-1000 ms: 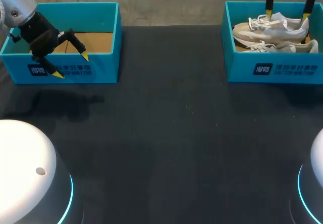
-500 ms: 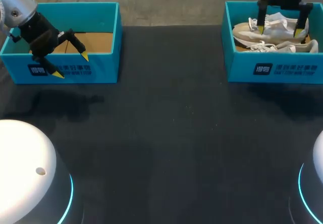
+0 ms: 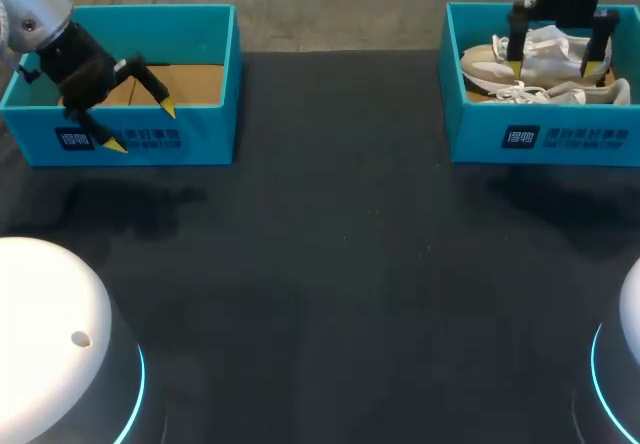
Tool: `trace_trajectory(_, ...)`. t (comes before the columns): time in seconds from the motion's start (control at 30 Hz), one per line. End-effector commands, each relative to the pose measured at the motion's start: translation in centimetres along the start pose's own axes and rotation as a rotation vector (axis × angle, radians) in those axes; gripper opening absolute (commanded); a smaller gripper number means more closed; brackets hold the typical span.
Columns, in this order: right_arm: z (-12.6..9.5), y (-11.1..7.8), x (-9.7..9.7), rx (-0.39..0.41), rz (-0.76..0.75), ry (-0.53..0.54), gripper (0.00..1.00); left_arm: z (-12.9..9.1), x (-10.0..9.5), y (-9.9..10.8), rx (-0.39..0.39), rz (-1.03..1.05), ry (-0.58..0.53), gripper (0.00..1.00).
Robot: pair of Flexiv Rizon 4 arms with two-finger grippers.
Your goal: Take the shoe out of the shoebox, open the shoe tongue, remove and reinsert the insole, then place the shoe into the shoebox
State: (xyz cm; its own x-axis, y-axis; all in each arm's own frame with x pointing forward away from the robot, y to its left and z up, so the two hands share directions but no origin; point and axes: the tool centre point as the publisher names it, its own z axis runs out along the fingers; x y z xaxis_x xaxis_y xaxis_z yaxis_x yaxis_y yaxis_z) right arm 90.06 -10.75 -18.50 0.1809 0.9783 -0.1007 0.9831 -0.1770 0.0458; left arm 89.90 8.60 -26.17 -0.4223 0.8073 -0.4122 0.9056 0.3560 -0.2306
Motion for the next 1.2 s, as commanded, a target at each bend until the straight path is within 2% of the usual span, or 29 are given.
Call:
trace_trajectory(0.03,0.0,-0.1,0.0,-0.003,0.0,0.001,1.0,-3.1,-0.4,-2.8,-0.122,-0.197,0.007,1.0)
trace_trajectory(0.1,0.0,-0.1,0.0,-0.003,0.0,0.001,1.0,-3.9,-0.8,-3.1,-0.192,-0.337,0.034,1.0)
trace_trajectory(0.23,0.0,-0.1,0.0,-0.003,0.0,0.001,1.0,-5.6,-1.7,-2.1,-0.347,-0.82,0.1,1.0)
trace_trajectory(0.3,0.0,-0.1,0.0,-0.003,0.0,0.001,1.0,-6.2,-1.5,-1.9,-0.347,-0.961,0.13,1.0)
trace_trajectory(0.33,0.0,-0.1,0.0,-0.003,0.0,0.001,1.0,-6.7,-1.3,-1.7,-0.307,-1.03,0.159,1.0)
trace_trajectory(0.4,0.0,-0.1,0.0,-0.003,0.0,0.001,1.0,-7.7,-1.0,-1.4,-0.288,-1.161,0.165,1.0)
trace_trajectory(0.43,0.0,-0.1,0.0,-0.003,0.0,0.001,1.0,-8.4,-0.7,-1.6,-0.356,-1.171,0.106,1.0)
trace_trajectory(0.87,0.0,-0.1,0.0,-0.003,0.0,0.001,1.0,-8.4,-0.7,-1.6,-0.356,-1.171,0.106,1.0)
trace_trajectory(0.93,0.0,-0.1,0.0,-0.003,0.0,0.001,1.0,-8.4,-0.9,-1.9,-0.34,-1.352,0.07,1.0)
trace_trajectory(1.0,0.0,-0.1,0.0,-0.003,0.0,0.001,1.0,-9.0,-0.8,-2.1,-0.336,-1.557,0.088,1.0)
trace_trajectory(1.03,0.0,-0.1,0.0,-0.003,0.0,0.001,1.0,-9.0,-0.8,-2.1,-0.336,-1.557,0.088,1.0)
trace_trajectory(1.07,0.0,-0.1,0.0,-0.003,0.0,0.001,1.0,-9.8,-0.6,-1.9,-0.314,-1.767,0.102,1.0)
trace_trajectory(1.1,0.0,-0.1,0.0,-0.003,0.0,0.001,1.0,-10.1,-0.2,-1.8,-0.317,-1.88,0.101,1.0)
trace_trajectory(1.13,0.0,-0.1,0.0,-0.003,0.0,0.001,1.0,-10.2,-0.1,-1.8,-0.317,-1.905,0.092,1.0)
trace_trajectory(1.2,0.0,-0.1,0.0,-0.003,0.0,0.001,1.0,-11.1,1.1,-1.7,-0.306,-2.081,0.081,1.0)
